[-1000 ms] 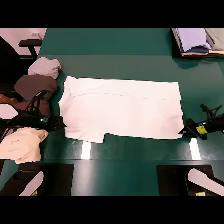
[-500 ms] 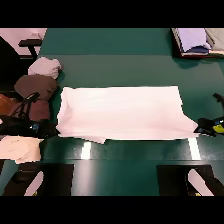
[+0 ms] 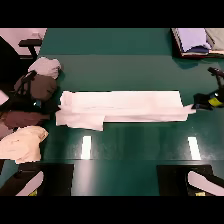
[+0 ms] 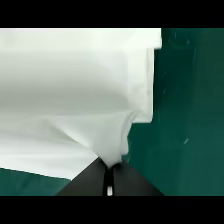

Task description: Fold the shirts.

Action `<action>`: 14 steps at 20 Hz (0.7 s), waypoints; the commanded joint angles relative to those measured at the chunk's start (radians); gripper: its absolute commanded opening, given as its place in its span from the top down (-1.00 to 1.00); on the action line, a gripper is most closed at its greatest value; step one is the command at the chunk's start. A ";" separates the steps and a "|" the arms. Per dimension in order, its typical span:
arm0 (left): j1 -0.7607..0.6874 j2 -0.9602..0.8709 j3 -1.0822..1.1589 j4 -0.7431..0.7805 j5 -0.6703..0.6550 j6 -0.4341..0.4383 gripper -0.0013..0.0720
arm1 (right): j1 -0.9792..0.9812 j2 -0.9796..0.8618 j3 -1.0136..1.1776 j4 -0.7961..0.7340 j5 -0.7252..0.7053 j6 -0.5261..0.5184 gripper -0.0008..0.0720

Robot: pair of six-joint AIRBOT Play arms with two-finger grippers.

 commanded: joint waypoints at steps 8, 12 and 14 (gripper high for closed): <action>0.000 -0.505 0.369 -0.035 0.181 0.065 0.89 | 0.021 -0.462 0.407 0.185 -0.045 0.015 0.93; 0.000 -0.507 0.417 -0.061 0.170 0.031 -0.20 | -0.018 -0.480 0.462 0.294 -0.035 -0.043 0.02; 0.000 -0.507 0.454 -0.066 0.098 0.031 -0.20 | -0.063 -0.440 0.418 0.309 -0.021 -0.076 -0.17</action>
